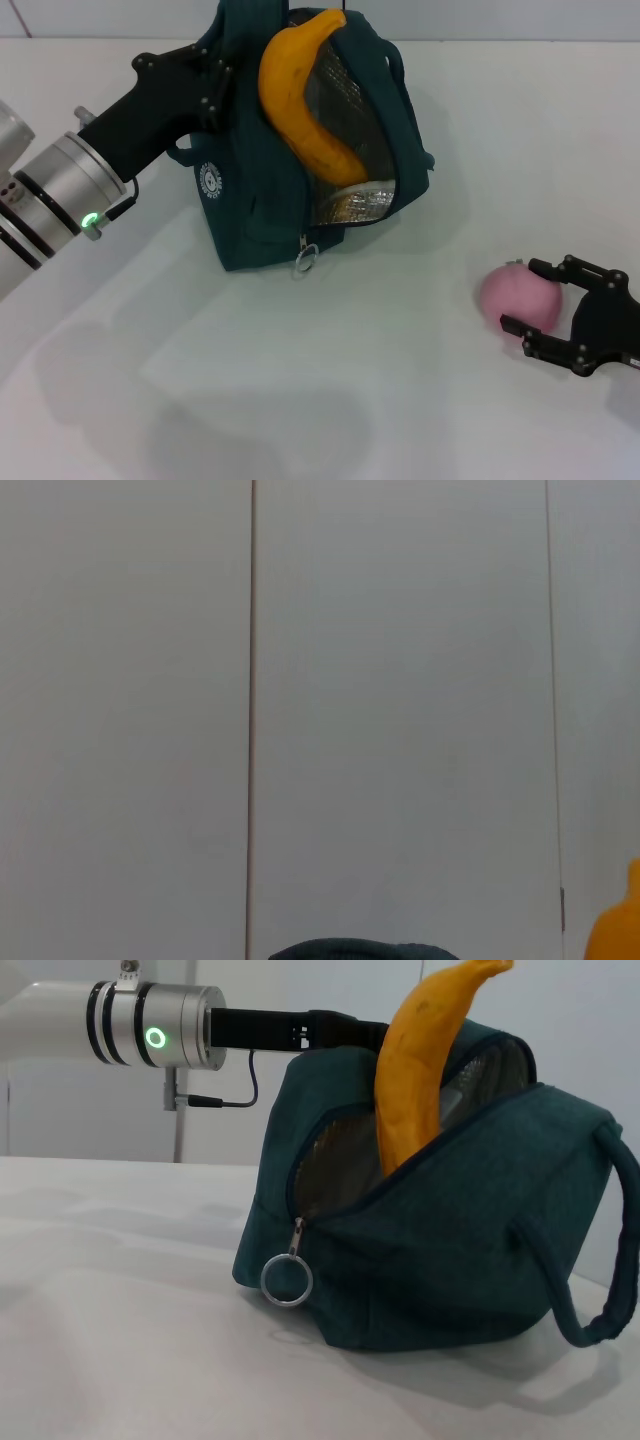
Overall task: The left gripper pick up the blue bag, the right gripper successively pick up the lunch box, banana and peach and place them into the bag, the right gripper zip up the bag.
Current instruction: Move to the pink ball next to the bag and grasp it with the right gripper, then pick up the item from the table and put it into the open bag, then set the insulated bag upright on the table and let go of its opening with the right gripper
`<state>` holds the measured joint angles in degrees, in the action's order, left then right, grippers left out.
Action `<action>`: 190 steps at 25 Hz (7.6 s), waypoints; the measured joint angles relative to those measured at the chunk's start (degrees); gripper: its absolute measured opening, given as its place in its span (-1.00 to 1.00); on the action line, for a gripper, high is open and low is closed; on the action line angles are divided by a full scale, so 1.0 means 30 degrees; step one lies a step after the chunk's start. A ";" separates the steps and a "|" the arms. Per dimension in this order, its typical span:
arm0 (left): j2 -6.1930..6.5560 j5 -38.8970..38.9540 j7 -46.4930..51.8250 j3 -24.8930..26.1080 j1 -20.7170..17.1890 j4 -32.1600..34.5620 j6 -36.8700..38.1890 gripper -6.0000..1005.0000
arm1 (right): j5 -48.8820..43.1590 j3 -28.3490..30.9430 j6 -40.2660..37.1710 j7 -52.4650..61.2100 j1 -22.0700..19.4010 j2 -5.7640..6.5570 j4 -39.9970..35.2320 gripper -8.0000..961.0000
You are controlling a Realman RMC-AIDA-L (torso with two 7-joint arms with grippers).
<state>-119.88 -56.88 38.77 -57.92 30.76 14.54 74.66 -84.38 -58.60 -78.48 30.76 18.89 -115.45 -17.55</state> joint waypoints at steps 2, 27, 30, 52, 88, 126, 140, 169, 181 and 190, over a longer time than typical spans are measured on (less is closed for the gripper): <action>0.0007 0.0000 -0.0002 0.0000 0.0001 -0.0004 0.0001 -0.92 | -0.0025 0.0026 0.0071 0.0250 0.0102 0.0020 0.0123 0.66; 0.0017 0.0008 -0.0240 -0.0205 -0.0240 0.0030 0.1767 -0.92 | 0.3967 0.0259 -0.3089 0.0765 0.1203 -0.0096 0.0135 -0.44; 0.0042 0.0011 0.0134 -0.0204 -0.0255 0.0060 0.1908 -0.92 | 0.4088 0.0139 -0.3475 0.1777 0.2069 -0.0126 0.0145 -0.49; 0.0000 0.0004 0.0194 -0.0712 0.0657 -0.0450 0.1371 -0.92 | 0.6206 -0.2610 0.0826 0.6479 0.9407 -0.0247 0.1676 -0.41; 0.0185 0.0213 0.1593 -0.0234 0.0568 -0.0244 0.1126 -0.92 | 0.6847 -0.3065 0.1779 0.7319 0.2918 0.0254 -0.3487 0.47; 0.0107 0.0202 0.1441 -0.0233 0.0743 -0.0226 0.0333 -0.92 | 0.6041 -0.8640 0.7205 0.4978 0.5936 -0.0247 -0.3136 -0.24; 0.0005 0.0749 0.1046 -0.0263 -0.0720 -0.0698 0.0259 -0.92 | 0.7593 -0.8049 0.3633 0.4178 0.4467 0.0098 -0.4817 -0.43; -0.0010 0.1459 0.3160 -0.0522 -0.1764 -0.2884 0.7254 -0.92 | 0.3903 -0.6184 -0.2819 0.7460 0.1973 0.0463 -0.8288 -0.80; -0.0065 0.1525 0.2896 -0.0929 -0.0954 -0.2858 0.4704 -0.92 | 0.1561 -0.5062 -0.2696 0.6872 0.2495 0.0148 -0.7540 -0.82; -0.0130 0.1925 0.1884 -0.1341 -0.1168 -0.2967 0.4876 -0.92 | 0.1419 -0.4591 -0.2895 0.7080 0.2107 0.0114 -0.7507 -0.67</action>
<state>-120.27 -51.11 44.42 -61.94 27.26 5.63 89.29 -80.12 -72.37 -87.16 52.00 25.21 -115.10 -40.08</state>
